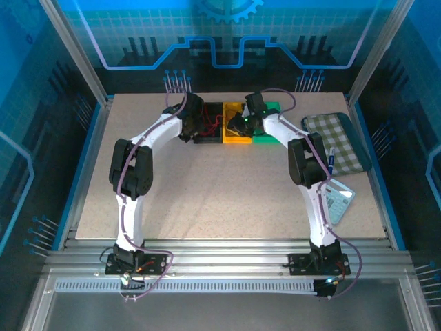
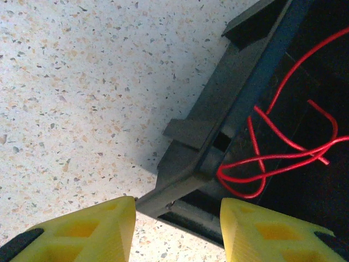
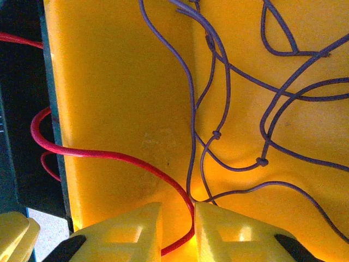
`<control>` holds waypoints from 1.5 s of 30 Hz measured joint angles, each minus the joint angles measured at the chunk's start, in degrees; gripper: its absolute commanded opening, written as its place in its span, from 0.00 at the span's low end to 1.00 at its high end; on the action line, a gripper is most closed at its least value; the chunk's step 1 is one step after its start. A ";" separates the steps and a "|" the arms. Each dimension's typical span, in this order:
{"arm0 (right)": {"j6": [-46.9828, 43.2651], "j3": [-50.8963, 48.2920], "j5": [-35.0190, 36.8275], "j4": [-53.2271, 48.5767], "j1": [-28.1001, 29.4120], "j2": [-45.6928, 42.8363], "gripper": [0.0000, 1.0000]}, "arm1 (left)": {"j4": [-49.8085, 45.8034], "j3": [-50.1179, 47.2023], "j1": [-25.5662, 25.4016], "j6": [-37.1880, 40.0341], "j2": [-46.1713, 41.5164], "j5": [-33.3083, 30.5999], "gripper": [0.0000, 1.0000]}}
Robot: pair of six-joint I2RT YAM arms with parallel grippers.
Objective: Untangle the cables
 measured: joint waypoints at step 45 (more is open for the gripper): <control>0.39 8.85 0.26 -10.47 0.35 0.55 0.32 | -0.15 -0.90 0.33 0.44 0.00 0.87 0.46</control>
